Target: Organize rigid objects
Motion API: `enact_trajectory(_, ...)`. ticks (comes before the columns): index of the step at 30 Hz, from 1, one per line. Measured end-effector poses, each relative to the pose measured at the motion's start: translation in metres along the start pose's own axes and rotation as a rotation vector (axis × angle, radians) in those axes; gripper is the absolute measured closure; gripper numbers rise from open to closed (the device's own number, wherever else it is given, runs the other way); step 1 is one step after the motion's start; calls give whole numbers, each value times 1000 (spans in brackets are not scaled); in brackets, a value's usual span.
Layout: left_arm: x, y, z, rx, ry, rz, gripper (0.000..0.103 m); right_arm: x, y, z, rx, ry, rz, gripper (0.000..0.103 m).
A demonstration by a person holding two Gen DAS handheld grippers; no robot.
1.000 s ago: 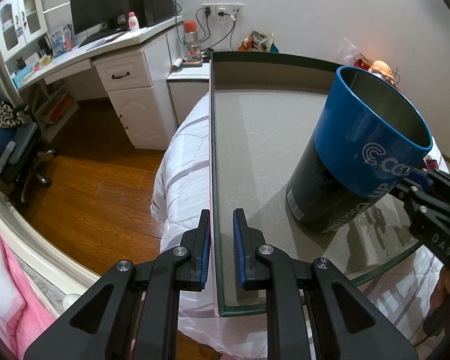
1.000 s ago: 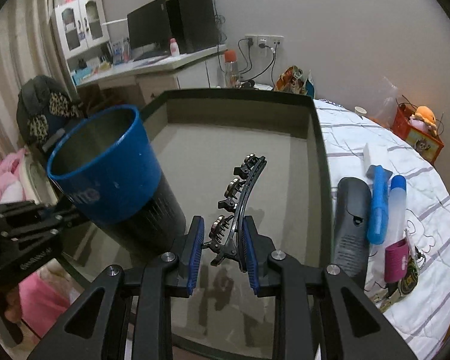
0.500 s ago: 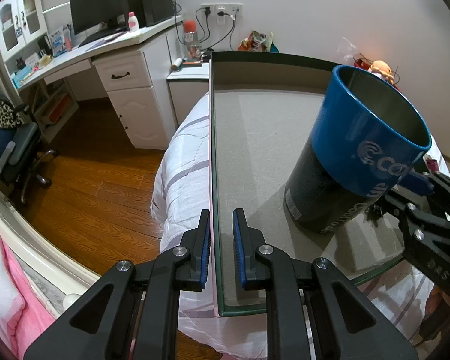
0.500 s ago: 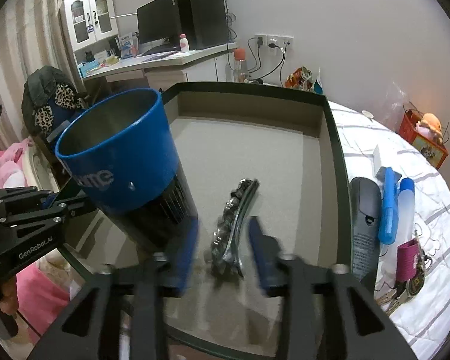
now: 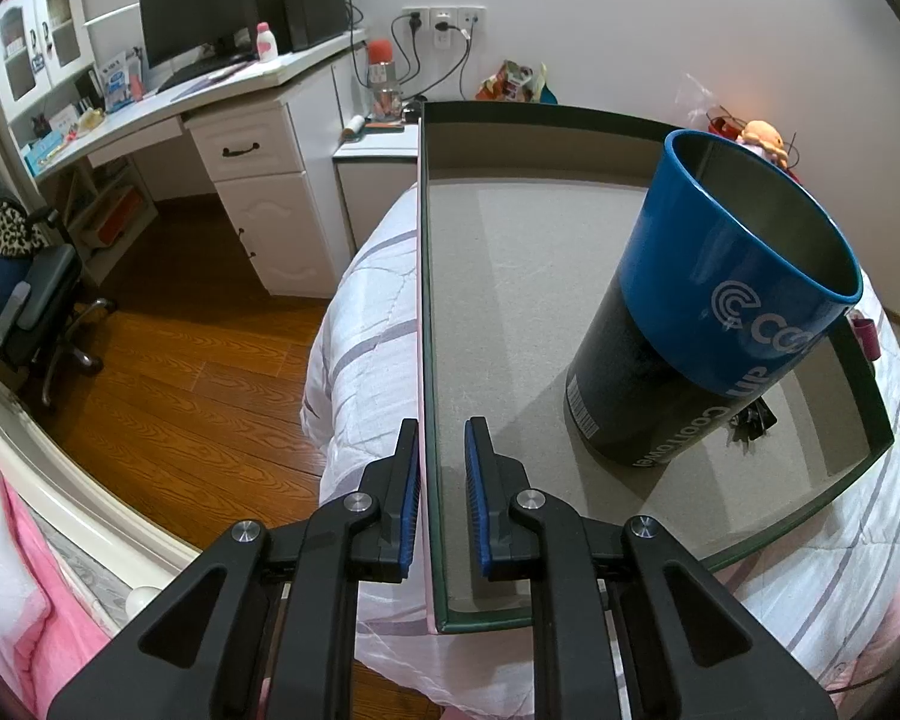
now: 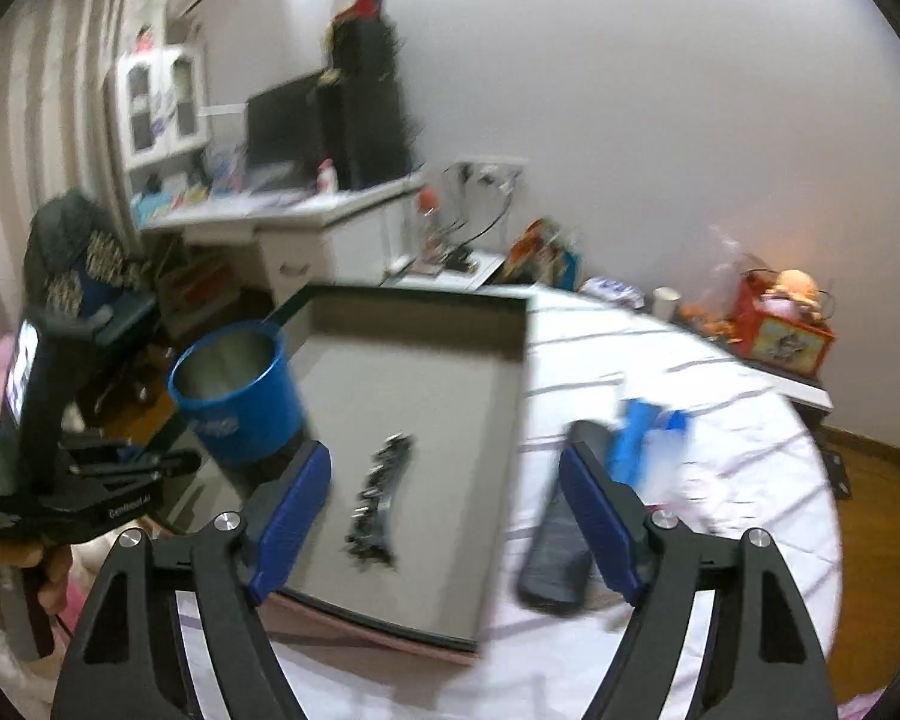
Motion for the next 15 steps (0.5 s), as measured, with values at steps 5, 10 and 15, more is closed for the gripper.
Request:
enact_trajectory(5,1,-2,2,-2,1,-1,90,-34,53,-2,120,79,119,21)
enact_trajectory(10,2,-2,2,-2,-1,-4,90,-48,96,8,219,81,188,21)
enact_trajectory(15,3,-2,5,0,-4,-13,90,-41,119,25,270,34,221,21)
Point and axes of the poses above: each gripper's, at about its wrist camera, not at the fingertips, and x roughly the way its jaws point, y to its right, z to its underside, the point moved 4 cm from there along x, roughly the way its jaws point, and after that the axes turned 4 degrees about x, right-handed, at the moved point
